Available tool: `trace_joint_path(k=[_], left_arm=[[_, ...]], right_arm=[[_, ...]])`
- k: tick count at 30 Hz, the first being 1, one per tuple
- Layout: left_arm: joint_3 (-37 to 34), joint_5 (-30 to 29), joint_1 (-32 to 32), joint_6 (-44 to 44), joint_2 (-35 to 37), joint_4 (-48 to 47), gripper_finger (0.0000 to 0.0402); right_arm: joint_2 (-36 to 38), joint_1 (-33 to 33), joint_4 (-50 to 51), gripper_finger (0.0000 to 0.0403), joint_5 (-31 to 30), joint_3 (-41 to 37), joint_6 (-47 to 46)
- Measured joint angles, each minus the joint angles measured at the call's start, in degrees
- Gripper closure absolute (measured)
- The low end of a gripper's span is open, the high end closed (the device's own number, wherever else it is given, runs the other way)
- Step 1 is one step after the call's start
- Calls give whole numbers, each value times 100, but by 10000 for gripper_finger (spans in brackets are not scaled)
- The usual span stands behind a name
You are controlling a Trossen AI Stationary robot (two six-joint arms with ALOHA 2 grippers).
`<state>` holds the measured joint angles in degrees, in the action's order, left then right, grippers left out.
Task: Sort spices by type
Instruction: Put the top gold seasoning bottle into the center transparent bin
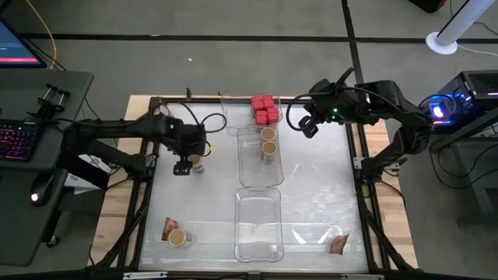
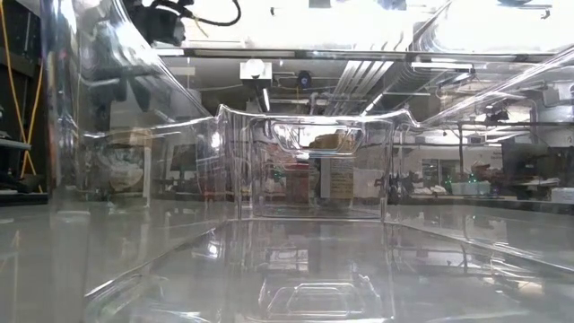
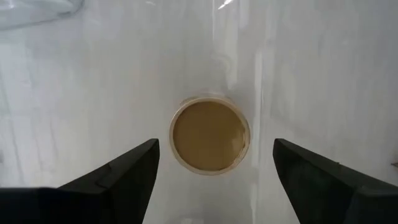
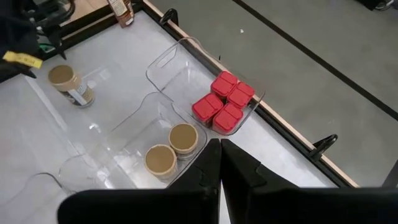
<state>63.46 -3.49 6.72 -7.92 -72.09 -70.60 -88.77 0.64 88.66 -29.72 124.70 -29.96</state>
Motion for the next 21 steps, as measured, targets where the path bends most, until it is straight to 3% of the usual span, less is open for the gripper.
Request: trace_joint_path(k=[13, 17, 21], left_arm=[[-275, 270, 426, -289, -5, 357, 98], [-273, 626, 546, -335, -50, 352, 98], [-273, 469, 589, -161, -25, 469, 98]], right_arm=[[0, 0, 31, 403, 88, 0, 90], [0, 0, 31, 403, 92, 0, 151], [0, 0, 31, 403, 123, 0, 174]])
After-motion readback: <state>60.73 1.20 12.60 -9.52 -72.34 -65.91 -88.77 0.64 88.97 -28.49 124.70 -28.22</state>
